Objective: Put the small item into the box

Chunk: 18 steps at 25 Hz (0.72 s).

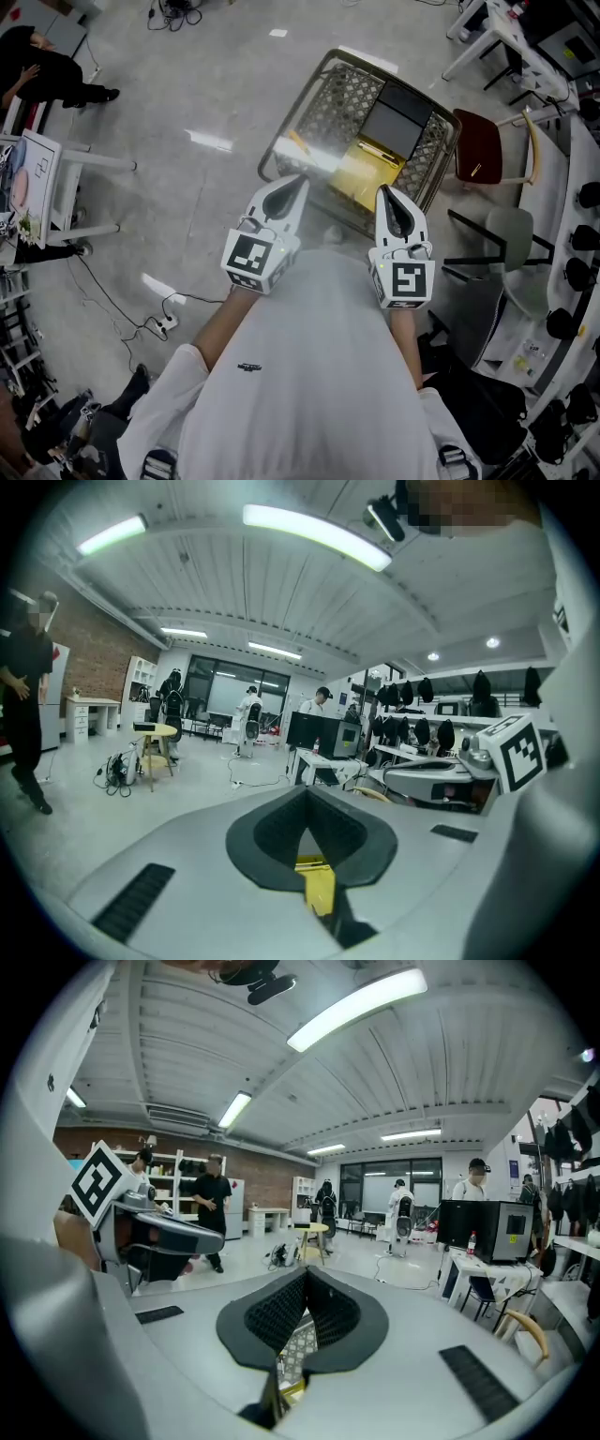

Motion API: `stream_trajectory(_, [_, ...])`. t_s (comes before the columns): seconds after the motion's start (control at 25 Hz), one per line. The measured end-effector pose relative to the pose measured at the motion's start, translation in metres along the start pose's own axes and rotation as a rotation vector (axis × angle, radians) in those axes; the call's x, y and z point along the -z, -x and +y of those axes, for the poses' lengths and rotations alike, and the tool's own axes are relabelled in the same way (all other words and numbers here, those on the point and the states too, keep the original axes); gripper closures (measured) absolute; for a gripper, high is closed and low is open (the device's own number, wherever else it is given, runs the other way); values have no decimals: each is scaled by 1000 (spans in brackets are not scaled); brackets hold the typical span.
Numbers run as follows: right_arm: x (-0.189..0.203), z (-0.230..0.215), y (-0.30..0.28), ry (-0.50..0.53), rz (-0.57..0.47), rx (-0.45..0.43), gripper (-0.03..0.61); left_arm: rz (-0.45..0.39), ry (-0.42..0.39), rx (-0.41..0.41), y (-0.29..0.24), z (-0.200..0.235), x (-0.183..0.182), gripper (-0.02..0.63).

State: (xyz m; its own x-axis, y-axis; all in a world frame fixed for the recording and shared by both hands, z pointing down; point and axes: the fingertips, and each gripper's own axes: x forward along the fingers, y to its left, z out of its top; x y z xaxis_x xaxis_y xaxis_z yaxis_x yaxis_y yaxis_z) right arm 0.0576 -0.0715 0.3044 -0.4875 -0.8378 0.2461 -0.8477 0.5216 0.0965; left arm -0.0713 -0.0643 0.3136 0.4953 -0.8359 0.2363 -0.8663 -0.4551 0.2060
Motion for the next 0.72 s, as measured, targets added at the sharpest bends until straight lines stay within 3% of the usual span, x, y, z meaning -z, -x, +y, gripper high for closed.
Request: stream_trajectory(0.72, [9, 6, 14, -32, 25, -12, 580, 19, 7, 20, 9, -9, 4, 612])
